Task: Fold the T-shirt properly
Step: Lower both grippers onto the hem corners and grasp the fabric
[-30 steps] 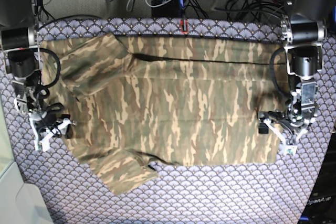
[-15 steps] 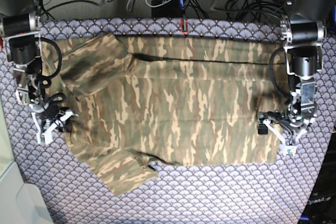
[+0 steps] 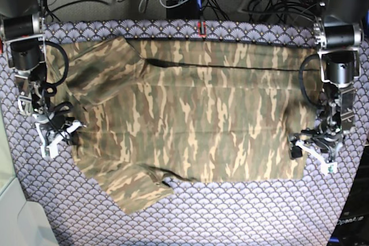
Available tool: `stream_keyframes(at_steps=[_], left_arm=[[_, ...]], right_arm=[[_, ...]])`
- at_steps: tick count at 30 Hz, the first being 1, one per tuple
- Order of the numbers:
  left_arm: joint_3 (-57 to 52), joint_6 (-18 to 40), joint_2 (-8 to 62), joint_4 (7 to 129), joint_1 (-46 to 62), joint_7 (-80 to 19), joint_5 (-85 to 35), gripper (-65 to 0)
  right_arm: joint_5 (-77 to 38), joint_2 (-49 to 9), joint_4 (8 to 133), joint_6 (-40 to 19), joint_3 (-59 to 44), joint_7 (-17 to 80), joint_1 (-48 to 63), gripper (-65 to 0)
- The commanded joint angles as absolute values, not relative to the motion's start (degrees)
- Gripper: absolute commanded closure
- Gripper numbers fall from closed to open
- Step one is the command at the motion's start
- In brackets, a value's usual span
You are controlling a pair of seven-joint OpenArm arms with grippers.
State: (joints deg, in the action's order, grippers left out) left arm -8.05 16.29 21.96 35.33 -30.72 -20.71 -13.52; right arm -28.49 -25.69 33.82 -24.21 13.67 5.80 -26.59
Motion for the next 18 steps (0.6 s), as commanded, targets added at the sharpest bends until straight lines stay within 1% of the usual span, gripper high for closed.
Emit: stream_keyframes(at_steps=[1, 3, 8, 12, 15, 16, 18], left_arm=[[-8.13, 16.31, 22.73, 34.86, -33.36, -19.65, -12.7, -65.0], [-8.22, 16.31, 22.46, 31.69, -35.47, -19.3, -10.86, -65.0], [-8.13, 16.22, 21.76, 22.2, -40.22, -12.62, -9.71, -65.0], [-8.13, 16.22, 21.41, 18.42, -42.95, -9.63, -6.02, -65.0], [-8.13, 16.22, 19.56, 17.98, -43.03, -8.04, -4.26, -65.0], [-8.13, 15.34, 19.12, 17.98, -42.95, -7.78, -3.82, -65.0], [-8.13, 11.47, 18.77, 17.98, -42.33, -7.78, -3.12, -65.0]], right_arm=[[-28.09, -26.33, 34.15, -24.92, 13.67, 7.16, -27.12, 0.0], [-28.09, -26.33, 34.15, -24.92, 13.67, 7.16, -27.12, 0.0], [-28.09, -26.24, 34.15, -24.92, 13.67, 7.16, -27.12, 0.0], [-28.09, -26.24, 34.15, -24.92, 13.67, 7.16, -27.12, 0.0], [-28.09, -26.24, 34.15, -24.92, 13.67, 7.16, -27.12, 0.0], [-28.09, -26.24, 34.15, -24.92, 13.67, 7.16, -27.12, 0.0], [-28.09, -26.24, 34.15, -24.92, 13.67, 7.16, -27.12, 0.0]])
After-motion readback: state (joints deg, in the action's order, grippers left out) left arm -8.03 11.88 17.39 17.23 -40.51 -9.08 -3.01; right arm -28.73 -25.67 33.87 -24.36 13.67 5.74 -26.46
